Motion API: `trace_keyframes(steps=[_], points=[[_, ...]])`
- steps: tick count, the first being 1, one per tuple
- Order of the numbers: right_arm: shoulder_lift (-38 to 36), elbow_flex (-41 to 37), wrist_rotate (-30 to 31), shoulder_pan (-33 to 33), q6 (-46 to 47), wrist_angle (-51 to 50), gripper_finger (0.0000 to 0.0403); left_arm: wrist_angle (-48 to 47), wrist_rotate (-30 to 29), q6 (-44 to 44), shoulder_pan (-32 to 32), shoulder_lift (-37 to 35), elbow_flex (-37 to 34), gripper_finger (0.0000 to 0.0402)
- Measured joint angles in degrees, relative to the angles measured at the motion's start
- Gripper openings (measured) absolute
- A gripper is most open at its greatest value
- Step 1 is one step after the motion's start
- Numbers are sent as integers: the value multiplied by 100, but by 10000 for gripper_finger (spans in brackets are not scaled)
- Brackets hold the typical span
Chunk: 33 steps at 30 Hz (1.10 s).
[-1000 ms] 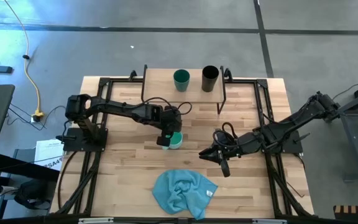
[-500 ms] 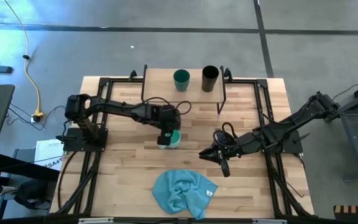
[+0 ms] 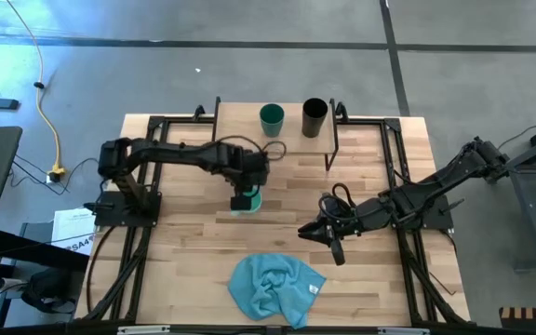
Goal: Stack small to large cups/mugs on shelf
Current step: Put the blue mug on the shelf
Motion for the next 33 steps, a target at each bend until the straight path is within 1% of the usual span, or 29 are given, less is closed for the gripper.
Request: trace_keyframes(steps=[9, 17, 22, 28, 33], points=[[0, -1, -13, 77, 2, -66, 50, -661, 65, 14, 349, -1, 861, 0], [0, -1, -17, 125, 2, -137, 50, -1360, 275, 29, 696, -7, 1161, 0], [0, -1, -17, 125, 2, -254, 50, -1738, 309, 45, 897, -7, 1333, 0], [0, -1, -20, 125, 2, -273, 50, -2055, 569, 191, 1178, -11, 1724, 0], [0, -1, -22, 125, 61, -350, 50, -2310, 590, 331, 1503, -11, 2127, 0]])
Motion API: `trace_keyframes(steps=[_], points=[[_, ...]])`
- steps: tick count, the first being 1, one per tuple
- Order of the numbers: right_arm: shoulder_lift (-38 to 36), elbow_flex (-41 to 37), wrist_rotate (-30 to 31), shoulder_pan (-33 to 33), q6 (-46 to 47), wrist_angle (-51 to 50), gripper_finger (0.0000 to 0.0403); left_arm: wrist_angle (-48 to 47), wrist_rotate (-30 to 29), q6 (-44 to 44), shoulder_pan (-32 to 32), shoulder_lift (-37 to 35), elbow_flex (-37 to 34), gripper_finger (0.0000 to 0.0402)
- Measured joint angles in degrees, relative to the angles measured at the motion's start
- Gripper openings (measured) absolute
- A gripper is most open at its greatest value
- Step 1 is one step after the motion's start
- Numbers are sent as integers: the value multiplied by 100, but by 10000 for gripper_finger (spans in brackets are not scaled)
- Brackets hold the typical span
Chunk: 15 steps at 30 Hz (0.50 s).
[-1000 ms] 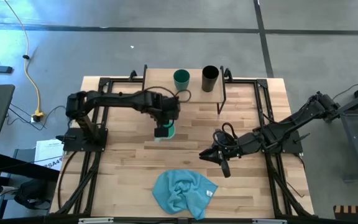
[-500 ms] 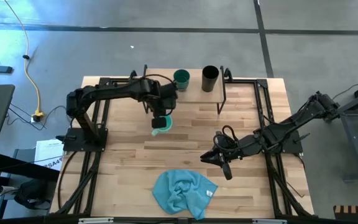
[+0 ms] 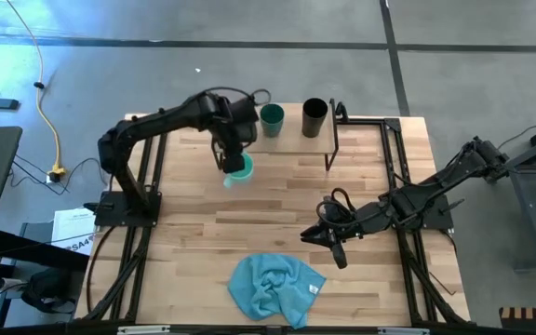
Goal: Stack small to large cups/mugs on shelf
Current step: Put the blue mug on the shelf
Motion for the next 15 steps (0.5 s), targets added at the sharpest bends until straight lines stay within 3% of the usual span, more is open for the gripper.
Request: trace_keyframes(steps=[8, 15], points=[[0, 0, 1, 0, 82, 3, 50, -62, 7, 322, 594, -7, 579, 0], [0, 0, 2, 0, 153, 7, 50, -44, -12, 431, 1095, -9, 668, 0]])
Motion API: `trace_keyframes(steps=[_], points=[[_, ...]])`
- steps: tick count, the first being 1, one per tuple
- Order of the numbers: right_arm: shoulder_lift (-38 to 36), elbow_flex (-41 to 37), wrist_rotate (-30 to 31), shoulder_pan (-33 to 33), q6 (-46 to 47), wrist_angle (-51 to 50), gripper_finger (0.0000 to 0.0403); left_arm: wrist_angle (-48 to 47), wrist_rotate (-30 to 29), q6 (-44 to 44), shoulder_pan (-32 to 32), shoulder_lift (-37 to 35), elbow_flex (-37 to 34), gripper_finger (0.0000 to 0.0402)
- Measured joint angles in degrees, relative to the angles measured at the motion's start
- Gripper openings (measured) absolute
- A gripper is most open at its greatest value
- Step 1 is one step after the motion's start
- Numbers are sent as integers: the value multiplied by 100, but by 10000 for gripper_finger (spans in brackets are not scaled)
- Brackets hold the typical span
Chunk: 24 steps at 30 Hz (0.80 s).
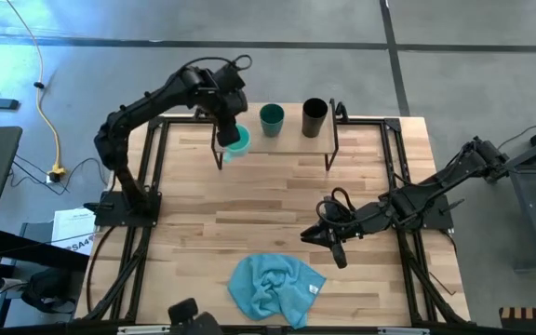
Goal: Stack small to large cups/mugs on shelf
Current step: Put the blue mug on the shelf
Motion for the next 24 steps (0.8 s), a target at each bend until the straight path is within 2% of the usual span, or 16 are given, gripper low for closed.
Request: trace_keyframes(steps=[10, 24], points=[[0, 0, 0, 0, 84, 2, 50, 407, 160, -140, 421, 2, 1, 0], [0, 0, 0, -2, 92, 2, 50, 479, 225, -376, 831, 126, 11, 0]])
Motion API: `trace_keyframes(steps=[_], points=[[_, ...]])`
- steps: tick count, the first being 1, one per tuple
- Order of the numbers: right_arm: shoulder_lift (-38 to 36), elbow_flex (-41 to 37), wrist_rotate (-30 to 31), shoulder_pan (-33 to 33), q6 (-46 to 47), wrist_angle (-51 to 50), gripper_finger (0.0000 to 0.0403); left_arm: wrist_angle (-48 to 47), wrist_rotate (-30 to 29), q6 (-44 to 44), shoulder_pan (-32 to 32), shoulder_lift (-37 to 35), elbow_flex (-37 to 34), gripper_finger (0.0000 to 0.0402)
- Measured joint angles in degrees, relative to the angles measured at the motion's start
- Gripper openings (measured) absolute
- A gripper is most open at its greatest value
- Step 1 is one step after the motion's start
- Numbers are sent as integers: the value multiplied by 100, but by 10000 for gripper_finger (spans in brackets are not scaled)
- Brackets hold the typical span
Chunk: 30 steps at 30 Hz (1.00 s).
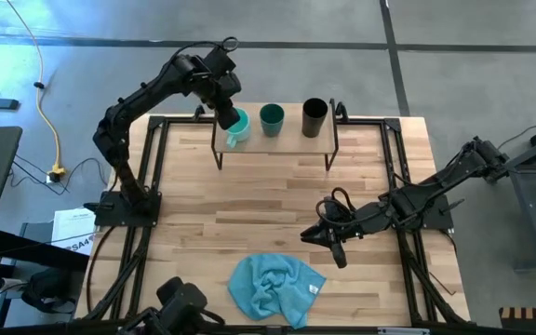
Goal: Stack small to large cups/mugs on shelf
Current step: Put the blue mug on the shelf
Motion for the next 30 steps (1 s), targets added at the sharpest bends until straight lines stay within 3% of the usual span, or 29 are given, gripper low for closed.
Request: trace_keyframes(steps=[30], points=[[0, 1, 0, -13, 0, 0, 50, 35, -229, 108, 68, 45, -2, 0]])
